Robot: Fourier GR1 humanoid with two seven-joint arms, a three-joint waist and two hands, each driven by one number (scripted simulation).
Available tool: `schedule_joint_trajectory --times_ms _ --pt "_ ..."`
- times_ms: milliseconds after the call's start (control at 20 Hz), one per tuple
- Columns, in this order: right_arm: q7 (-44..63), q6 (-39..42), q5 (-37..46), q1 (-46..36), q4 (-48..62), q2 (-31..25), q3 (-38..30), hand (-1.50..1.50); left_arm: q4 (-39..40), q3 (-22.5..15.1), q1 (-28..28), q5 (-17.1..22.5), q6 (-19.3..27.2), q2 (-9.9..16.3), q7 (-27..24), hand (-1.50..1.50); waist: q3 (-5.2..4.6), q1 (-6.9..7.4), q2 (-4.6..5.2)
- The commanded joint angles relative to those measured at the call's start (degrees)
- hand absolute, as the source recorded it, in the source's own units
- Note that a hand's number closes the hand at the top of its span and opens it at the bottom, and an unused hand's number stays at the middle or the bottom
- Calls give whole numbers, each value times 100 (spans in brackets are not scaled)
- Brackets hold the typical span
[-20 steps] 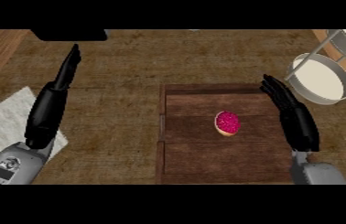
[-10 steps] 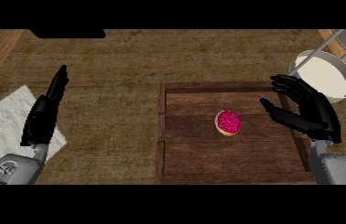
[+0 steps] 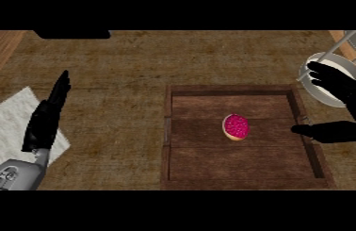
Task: Pick the cupcake from the tray and place it in the tiered basket
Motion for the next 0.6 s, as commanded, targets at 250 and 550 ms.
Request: schedule_joint_trajectory --times_ms 250,550 --pt "2209 1720 -610 -1515 -386 -1097 711 -150 190 175 -2 58 -327 59 -175 0 -4 139 22" --pt "3407 1550 -253 -2643 260 -253 1254 -150 112 154 37 -250 -209 -240 -126 0 7 108 24"
